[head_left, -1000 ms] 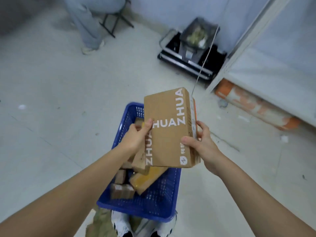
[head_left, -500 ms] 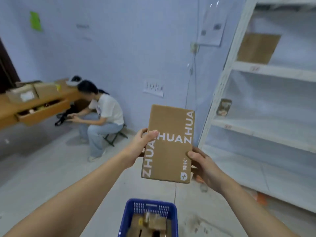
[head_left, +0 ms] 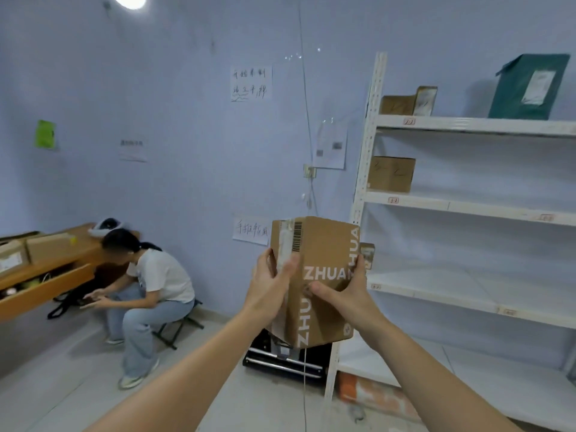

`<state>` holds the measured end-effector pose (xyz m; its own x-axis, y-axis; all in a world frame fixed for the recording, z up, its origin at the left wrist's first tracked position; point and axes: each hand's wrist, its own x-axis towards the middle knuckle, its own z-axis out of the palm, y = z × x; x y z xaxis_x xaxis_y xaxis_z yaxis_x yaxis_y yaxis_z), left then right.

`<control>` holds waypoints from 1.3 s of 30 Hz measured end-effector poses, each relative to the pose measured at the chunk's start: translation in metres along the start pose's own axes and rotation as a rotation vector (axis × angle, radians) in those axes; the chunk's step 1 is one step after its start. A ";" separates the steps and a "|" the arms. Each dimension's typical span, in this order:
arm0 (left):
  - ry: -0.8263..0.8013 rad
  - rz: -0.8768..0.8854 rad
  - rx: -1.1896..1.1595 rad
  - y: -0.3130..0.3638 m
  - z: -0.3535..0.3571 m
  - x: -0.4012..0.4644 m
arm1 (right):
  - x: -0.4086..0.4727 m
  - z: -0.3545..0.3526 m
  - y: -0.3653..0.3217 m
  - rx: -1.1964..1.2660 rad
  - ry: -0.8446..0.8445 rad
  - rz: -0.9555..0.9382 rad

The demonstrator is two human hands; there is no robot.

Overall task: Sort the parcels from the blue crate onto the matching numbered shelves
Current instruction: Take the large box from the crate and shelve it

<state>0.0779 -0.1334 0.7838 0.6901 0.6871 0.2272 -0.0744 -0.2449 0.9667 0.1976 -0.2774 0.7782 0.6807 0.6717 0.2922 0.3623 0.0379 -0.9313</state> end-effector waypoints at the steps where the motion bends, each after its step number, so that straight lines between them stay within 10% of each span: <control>1: -0.004 -0.013 -0.044 0.006 -0.001 -0.001 | 0.001 -0.006 -0.003 0.015 0.025 0.001; 8: -0.030 0.072 -0.107 0.034 -0.010 -0.003 | -0.006 -0.048 -0.017 0.243 -0.103 0.108; 17: -0.481 -0.203 -0.293 0.025 0.003 -0.007 | -0.016 -0.061 -0.027 0.303 -0.200 0.077; 29: 0.182 -0.008 0.078 0.059 0.037 -0.009 | -0.019 -0.060 -0.050 -0.159 -0.205 -0.115; 39: 0.041 0.078 -0.218 0.085 0.019 -0.008 | -0.007 -0.091 -0.044 0.133 -0.042 -0.105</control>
<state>0.0796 -0.1726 0.8621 0.6470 0.6999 0.3026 -0.2832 -0.1478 0.9476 0.2348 -0.3514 0.8371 0.6155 0.6888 0.3831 0.3411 0.2054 -0.9173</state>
